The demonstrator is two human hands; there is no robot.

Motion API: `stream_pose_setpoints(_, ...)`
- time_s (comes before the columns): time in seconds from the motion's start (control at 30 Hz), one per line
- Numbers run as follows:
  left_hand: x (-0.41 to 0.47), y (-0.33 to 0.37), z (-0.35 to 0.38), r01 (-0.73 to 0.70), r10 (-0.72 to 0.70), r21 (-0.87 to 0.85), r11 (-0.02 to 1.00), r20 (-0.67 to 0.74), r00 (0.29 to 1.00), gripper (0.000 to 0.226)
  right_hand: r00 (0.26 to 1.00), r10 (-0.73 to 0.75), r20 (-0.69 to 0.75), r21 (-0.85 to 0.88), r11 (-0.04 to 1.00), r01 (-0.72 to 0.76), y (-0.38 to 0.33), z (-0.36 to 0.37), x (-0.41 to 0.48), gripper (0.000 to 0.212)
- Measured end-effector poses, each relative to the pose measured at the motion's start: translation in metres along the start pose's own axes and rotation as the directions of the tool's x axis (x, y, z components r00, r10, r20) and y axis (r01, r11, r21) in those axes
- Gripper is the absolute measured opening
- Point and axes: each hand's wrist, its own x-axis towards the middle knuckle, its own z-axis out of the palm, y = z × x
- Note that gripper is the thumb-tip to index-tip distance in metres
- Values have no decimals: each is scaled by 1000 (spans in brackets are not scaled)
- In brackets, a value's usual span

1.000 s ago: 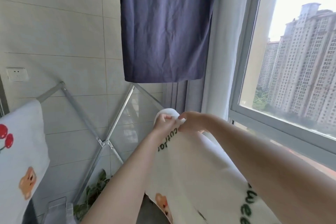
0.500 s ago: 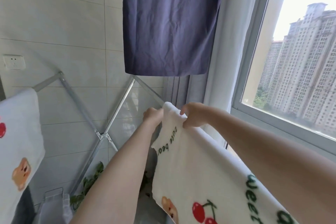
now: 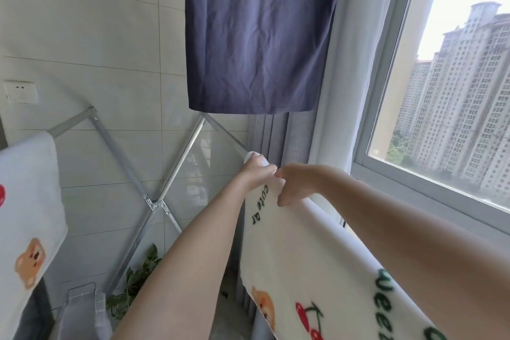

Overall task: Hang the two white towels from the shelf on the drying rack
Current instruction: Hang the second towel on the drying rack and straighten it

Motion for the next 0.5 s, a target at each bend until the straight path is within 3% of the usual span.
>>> stream_pose_setpoints(0.07,8,2,1,-24,22,-106,994,-21,1000,48,1000,6,-3,49,999,-6,4,6,5,45)
stream_pose_setpoints(0.17,12,-1,0,-127,62,-256,958,-250,966,40,997,26,-77,265,964,-5,11,14,20,36)
stream_pose_setpoints(0.27,16,-22,-4,-31,-93,-276,961,-428,899,36,974,115,-195,371,928,-35,13,21,32,26)
stream_pose_setpoints(0.37,15,-53,-4,232,-279,-194,953,-270,922,45,909,201,-365,359,931,-62,16,26,35,18)
stream_pose_setpoints(0.5,10,-67,-6,263,-267,-125,957,-20,963,14,863,253,-437,355,930,-93,16,19,34,14)
